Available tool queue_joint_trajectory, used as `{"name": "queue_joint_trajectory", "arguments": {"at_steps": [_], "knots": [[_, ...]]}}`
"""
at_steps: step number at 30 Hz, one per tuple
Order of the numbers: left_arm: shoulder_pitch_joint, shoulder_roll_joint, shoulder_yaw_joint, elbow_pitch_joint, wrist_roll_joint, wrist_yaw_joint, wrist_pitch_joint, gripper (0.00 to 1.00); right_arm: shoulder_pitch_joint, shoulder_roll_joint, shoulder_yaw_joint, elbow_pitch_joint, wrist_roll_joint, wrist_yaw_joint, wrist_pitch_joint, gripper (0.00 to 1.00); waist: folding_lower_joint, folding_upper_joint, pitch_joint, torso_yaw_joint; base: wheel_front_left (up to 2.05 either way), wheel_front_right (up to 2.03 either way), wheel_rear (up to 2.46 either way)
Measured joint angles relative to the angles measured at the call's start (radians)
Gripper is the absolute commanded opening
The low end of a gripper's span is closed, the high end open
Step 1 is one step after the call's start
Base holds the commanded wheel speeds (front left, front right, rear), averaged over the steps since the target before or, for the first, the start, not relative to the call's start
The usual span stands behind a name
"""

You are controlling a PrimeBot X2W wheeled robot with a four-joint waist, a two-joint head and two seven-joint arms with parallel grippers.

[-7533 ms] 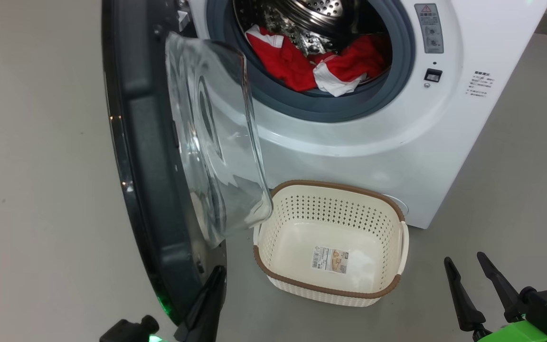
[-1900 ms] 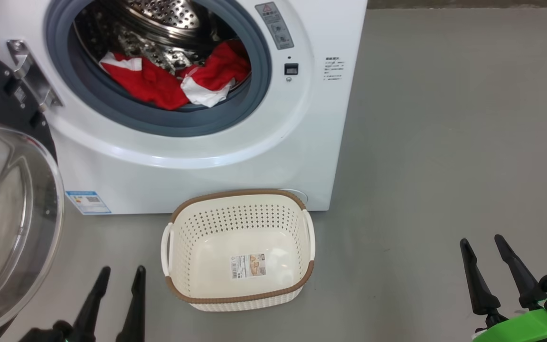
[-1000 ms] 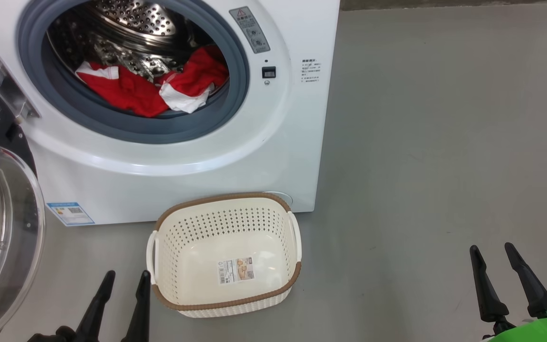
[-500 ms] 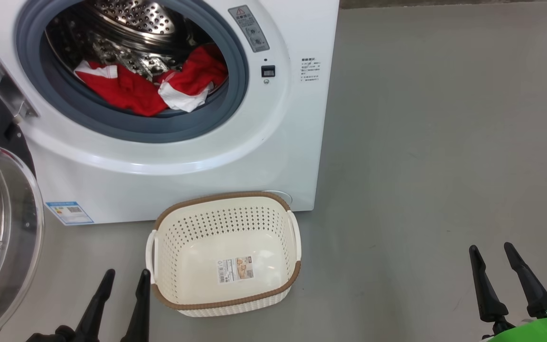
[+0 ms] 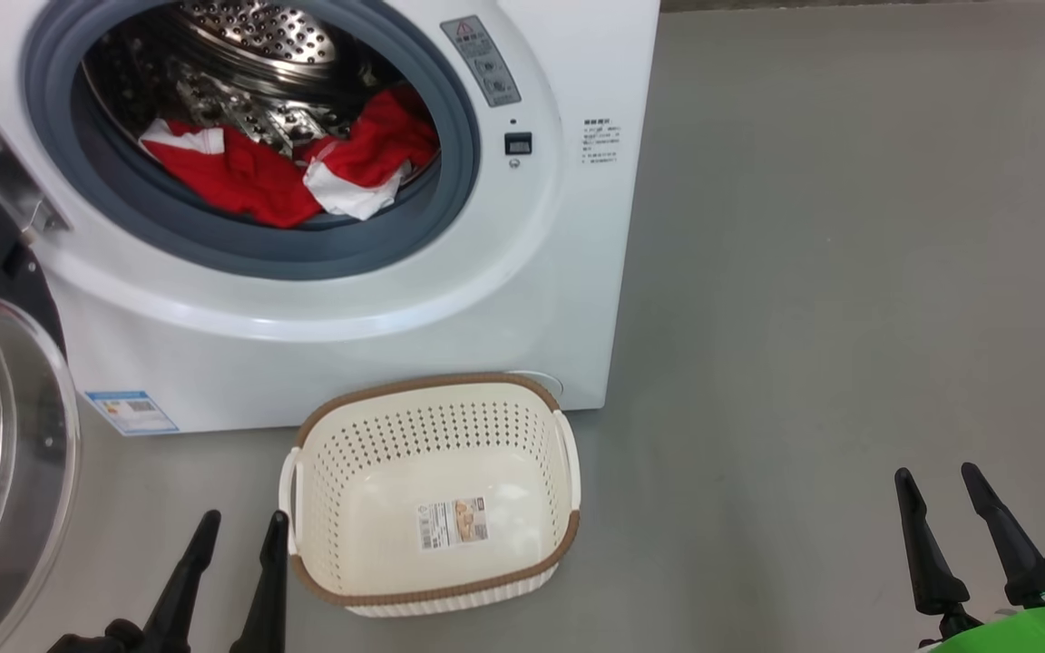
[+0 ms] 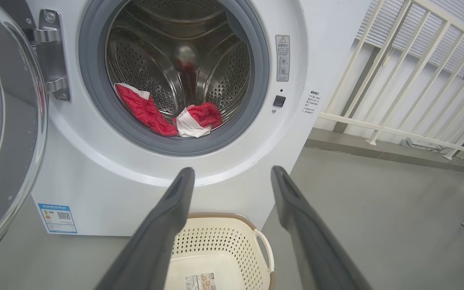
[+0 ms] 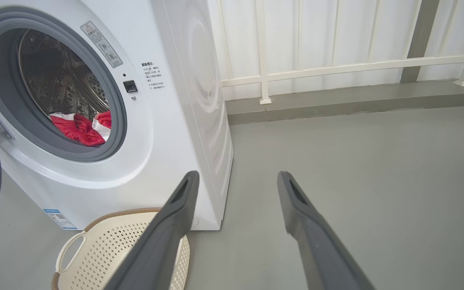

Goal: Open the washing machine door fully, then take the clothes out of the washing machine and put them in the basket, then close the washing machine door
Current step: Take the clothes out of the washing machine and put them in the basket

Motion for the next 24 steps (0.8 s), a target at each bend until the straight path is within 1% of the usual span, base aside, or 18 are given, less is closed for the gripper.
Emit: {"name": "queue_joint_trajectory", "arguments": {"at_steps": [12, 16, 24], "knots": [[-0.004, 0.003, 0.002, -0.002, -0.003, 0.000, 0.000, 1.00, -0.003, 0.002, 0.001, -0.003, -0.001, 0.000, 0.000, 1.00, 0.0000, 0.0000, 0.008, -0.002, 1.22, -1.29, 0.06], [-0.006, 0.003, 0.002, -0.001, -0.002, 0.000, 0.000, 1.00, -0.003, 0.004, 0.000, -0.004, -0.001, 0.000, 0.000, 1.00, 0.0000, 0.0000, 0.011, -0.001, 0.51, -0.51, 0.00], [-0.008, 0.003, 0.002, 0.006, 0.000, 0.000, 0.000, 1.00, -0.003, 0.004, 0.000, -0.004, -0.001, 0.000, 0.000, 1.00, 0.0000, 0.0000, 0.012, 0.001, 0.03, -0.03, 0.00]]}}
